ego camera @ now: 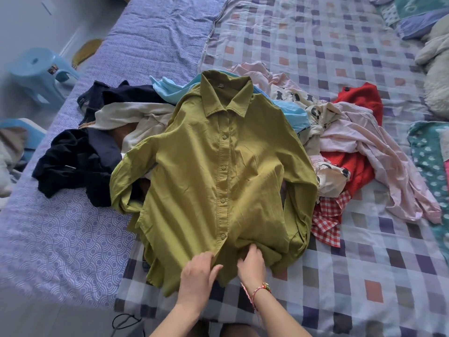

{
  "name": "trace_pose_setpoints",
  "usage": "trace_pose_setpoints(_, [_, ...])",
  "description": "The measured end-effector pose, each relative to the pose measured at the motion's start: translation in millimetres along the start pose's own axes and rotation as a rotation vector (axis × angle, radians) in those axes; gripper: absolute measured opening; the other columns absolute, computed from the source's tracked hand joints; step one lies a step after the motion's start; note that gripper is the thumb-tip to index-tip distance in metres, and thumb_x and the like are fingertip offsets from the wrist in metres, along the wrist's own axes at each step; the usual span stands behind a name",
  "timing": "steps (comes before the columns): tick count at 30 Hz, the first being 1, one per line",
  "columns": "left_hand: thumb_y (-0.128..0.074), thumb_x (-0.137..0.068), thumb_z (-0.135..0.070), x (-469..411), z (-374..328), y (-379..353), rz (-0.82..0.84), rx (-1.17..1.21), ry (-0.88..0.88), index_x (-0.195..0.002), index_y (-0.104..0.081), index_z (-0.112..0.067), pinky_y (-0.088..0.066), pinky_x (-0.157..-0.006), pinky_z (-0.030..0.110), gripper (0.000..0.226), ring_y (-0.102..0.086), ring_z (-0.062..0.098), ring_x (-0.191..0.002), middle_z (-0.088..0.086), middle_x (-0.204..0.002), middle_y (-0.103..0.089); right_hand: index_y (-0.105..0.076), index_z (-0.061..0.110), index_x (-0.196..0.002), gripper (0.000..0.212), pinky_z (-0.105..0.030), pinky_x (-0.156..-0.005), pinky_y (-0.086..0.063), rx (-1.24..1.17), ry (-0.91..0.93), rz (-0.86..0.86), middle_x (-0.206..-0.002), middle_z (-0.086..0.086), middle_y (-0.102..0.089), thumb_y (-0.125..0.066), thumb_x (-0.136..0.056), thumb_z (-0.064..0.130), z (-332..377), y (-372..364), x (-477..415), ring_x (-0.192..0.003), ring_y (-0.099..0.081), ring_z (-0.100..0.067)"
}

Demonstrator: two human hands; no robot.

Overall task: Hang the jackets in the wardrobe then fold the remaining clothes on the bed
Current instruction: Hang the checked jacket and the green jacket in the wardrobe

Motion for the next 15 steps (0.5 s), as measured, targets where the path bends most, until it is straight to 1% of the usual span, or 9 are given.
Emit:
trace_pose_setpoints(1, [-0.075, -0.071, -0.041, 2.5, -0.1, -3.8, 0.074, -0.010, 0.034, -0.078, -0.050, -0.021, -0.038, -0.049, 0.017, 0.033, -0.056, 0.010, -0.050, -0.006, -0.059, -0.056, -0.047, 0.008, -0.121, 0.031, -0.034, -0.094, -0.042, -0.020, -0.017, 0.023, -0.124, -0.013, -0.054, -0.049, -0.090, 0.014, -1.5, -1.8, -3.3, -0.118, -0.051, -0.030])
trace_pose_setpoints(2, [-0.082, -0.064, -0.038, 5.2, 0.7, -7.6, 0.161, -0.015, 0.091, -0.074, -0.048, -0.020, -0.039, -0.049, 0.018, 0.040, -0.058, 0.011, -0.054, -0.005, -0.061, -0.056, -0.049, 0.006, -0.119, 0.030, -0.033, -0.092, -0.042, -0.068, -0.045, 0.034, -0.123, -0.015, -0.056, -0.050, -0.090, 0.013, -3.1, -2.8, -7.9, -0.116, -0.052, -0.033])
trace_pose_setpoints(3, [-0.078, -0.070, -0.039, 6.7, 1.3, -8.3, 0.224, -0.013, 0.159, -0.076, -0.044, -0.020, -0.041, -0.054, 0.020, 0.039, -0.061, 0.013, -0.065, -0.003, -0.071, -0.059, -0.051, 0.003, -0.116, 0.028, -0.033, -0.090, -0.042, -0.141, -0.093, 0.031, -0.122, -0.018, -0.057, -0.051, -0.089, 0.012, -4.7, -1.9, -11.3, -0.115, -0.053, -0.034])
trace_pose_setpoints(5, [-0.052, -0.092, -0.042, 10.9, 0.2, -12.9, 0.302, 0.026, 0.284, -0.086, -0.034, -0.021, -0.040, -0.071, 0.024, 0.028, -0.059, 0.017, -0.096, -0.002, -0.099, -0.061, -0.053, -0.003, -0.114, 0.028, -0.031, -0.090, -0.041, -0.324, -0.233, 0.017, -0.121, -0.022, -0.058, -0.055, -0.088, 0.008, -10.6, 0.3, -17.3, -0.115, -0.052, -0.037])
trace_pose_setpoints(6, [-0.044, -0.095, -0.041, 14.1, 0.9, -16.3, 0.312, 0.071, 0.330, -0.085, -0.031, -0.022, -0.038, -0.074, 0.026, 0.025, -0.056, 0.019, -0.102, -0.001, -0.104, -0.059, -0.054, -0.005, -0.113, 0.029, -0.031, -0.091, -0.040, -0.397, -0.285, 0.021, -0.121, -0.022, -0.059, -0.057, -0.087, 0.008, -11.9, -1.5, -20.0, -0.115, -0.052, -0.037])
trace_pose_setpoints(9, [-0.046, -0.095, -0.035, 21.7, 1.0, -23.4, 0.380, 0.181, 0.431, -0.068, -0.025, -0.026, -0.036, -0.071, 0.028, 0.036, -0.056, 0.025, -0.099, 0.001, -0.095, -0.059, -0.060, -0.008, -0.108, 0.029, -0.033, -0.092, -0.041, -0.456, -0.347, 0.084, -0.117, -0.024, -0.061, -0.060, -0.085, 0.010, -11.9, -8.4, -23.5, -0.111, -0.055, -0.039])
trace_pose_setpoints(11, [-0.052, -0.093, -0.032, 23.8, 3.3, -24.9, 0.362, 0.281, 0.504, -0.065, -0.027, -0.027, -0.038, -0.070, 0.029, 0.038, -0.058, 0.026, -0.094, 0.003, -0.087, -0.060, -0.059, -0.008, -0.109, 0.030, -0.034, -0.093, -0.041, -0.455, -0.346, 0.073, -0.117, -0.024, -0.060, -0.060, -0.084, 0.008, -10.4, -6.9, -23.6, -0.112, -0.054, -0.039])
trace_pose_setpoints(13, [-0.055, -0.090, -0.030, 26.0, 8.4, -26.5, 0.355, 0.323, 0.569, -0.064, -0.032, -0.026, -0.040, -0.070, 0.030, 0.036, -0.058, 0.026, -0.088, 0.000, -0.080, -0.057, -0.055, -0.007, -0.111, 0.031, -0.034, -0.095, -0.039, -0.413, -0.312, 0.004, -0.119, -0.024, -0.057, -0.059, -0.083, 0.005, -8.4, 2.2, -24.6, -0.114, -0.052, -0.039])
trace_pose_setpoints(15, [-0.057, -0.089, -0.029, 28.3, 10.7, -27.5, 0.371, 0.347, 0.603, -0.064, -0.034, -0.025, -0.043, -0.072, 0.029, 0.035, -0.054, 0.023, -0.079, -0.001, -0.077, -0.056, -0.057, -0.003, -0.111, 0.029, -0.033, -0.093, -0.041, -0.297, -0.220, 0.031, -0.120, -0.021, -0.056, -0.058, -0.084, 0.007, -5.6, 4.1, -26.3, -0.112, -0.054, -0.036])
Point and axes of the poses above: each hand's wrist, its own x-axis away from the middle knuckle, its own y-axis out of the back of the hand, z = x × y, the point moved 6 cm from there along -x, towards the middle knuckle
